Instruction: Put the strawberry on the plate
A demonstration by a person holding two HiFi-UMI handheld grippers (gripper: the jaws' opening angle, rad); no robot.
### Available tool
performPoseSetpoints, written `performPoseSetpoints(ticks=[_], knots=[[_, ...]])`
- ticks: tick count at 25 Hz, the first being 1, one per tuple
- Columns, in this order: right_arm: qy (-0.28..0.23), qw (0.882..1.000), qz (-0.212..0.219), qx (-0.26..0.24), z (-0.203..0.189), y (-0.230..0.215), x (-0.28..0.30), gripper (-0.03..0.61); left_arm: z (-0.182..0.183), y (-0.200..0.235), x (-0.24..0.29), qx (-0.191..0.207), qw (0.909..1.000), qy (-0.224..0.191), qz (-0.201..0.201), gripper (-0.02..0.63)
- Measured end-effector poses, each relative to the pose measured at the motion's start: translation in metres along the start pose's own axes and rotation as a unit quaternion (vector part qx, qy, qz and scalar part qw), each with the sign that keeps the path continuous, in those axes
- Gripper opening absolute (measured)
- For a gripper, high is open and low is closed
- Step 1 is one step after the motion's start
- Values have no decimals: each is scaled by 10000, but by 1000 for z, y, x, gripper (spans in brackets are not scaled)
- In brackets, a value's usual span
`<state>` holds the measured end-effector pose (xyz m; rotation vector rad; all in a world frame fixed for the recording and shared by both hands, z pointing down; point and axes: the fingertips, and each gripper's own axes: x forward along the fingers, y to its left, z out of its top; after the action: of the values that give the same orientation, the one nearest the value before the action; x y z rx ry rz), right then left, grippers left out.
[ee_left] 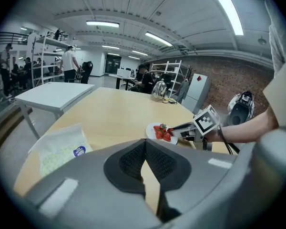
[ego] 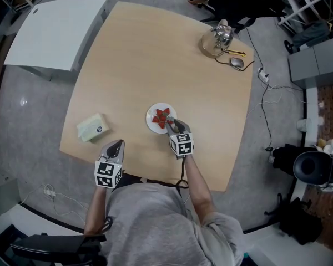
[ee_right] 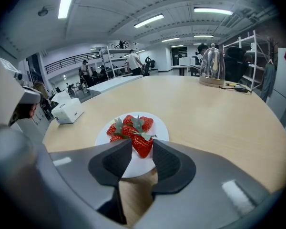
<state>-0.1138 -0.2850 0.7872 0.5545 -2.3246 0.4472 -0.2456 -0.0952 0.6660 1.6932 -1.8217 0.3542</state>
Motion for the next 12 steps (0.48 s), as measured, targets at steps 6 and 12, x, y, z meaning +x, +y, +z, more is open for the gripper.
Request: performPoseSetpoints(ticks=[6,12], knots=[[43,10000,-7,-3,-2,1,2,141,0,1,0,-23,10000,-17,6,20],[48,10000,-68,16,-4,-2,4,143,-1,2,-2,-26,10000,-48,30,20]])
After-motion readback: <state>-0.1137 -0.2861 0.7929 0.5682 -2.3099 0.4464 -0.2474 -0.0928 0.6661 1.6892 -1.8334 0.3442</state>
